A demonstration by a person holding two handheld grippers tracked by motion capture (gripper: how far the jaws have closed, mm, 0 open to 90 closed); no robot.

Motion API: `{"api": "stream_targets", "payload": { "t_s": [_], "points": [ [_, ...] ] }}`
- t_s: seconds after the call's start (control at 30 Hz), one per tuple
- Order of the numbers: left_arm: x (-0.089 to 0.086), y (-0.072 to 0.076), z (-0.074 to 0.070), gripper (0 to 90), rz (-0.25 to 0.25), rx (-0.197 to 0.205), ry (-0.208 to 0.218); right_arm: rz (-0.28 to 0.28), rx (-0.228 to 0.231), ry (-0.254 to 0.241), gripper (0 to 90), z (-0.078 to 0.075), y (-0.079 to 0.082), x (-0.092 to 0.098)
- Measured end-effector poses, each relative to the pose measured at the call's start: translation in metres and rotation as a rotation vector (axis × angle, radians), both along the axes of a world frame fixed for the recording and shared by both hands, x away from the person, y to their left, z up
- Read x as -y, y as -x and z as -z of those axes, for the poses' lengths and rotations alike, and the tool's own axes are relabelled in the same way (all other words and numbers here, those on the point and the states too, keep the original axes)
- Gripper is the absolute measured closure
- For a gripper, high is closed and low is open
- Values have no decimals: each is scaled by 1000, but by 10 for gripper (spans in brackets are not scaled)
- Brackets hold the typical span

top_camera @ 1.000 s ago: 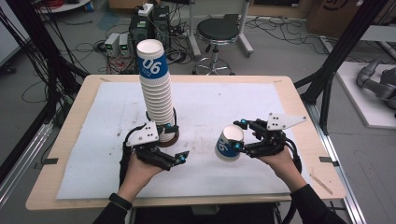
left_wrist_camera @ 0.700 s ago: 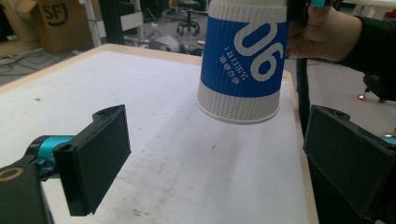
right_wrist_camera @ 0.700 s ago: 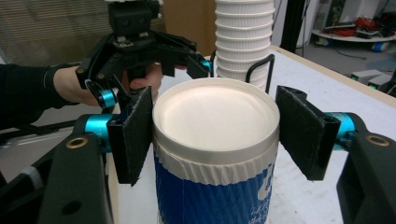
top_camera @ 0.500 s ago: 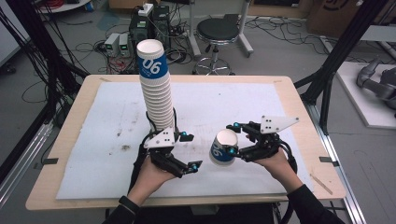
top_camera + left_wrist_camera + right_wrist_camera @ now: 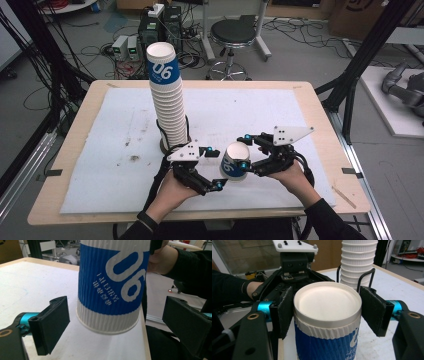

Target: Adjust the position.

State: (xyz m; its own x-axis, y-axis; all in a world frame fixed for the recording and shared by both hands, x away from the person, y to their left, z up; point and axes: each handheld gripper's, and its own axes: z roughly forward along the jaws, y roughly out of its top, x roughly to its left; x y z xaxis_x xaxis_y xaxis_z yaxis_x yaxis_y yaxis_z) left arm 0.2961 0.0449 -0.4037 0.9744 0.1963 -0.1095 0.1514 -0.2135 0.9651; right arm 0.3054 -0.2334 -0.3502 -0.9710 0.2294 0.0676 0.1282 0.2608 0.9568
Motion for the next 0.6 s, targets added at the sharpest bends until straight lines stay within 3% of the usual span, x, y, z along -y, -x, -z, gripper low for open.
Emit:
{"api": "stream_targets", "payload": {
  "t_s": [0.3,0.6],
  "points": [
    [10,-2,4,74,17,-9,2,-20,-8,8,312,2,2,-6],
    [20,-2,8,74,21,-3,-31,-33,-9,17,313,5,3,-13]
  ]
}}
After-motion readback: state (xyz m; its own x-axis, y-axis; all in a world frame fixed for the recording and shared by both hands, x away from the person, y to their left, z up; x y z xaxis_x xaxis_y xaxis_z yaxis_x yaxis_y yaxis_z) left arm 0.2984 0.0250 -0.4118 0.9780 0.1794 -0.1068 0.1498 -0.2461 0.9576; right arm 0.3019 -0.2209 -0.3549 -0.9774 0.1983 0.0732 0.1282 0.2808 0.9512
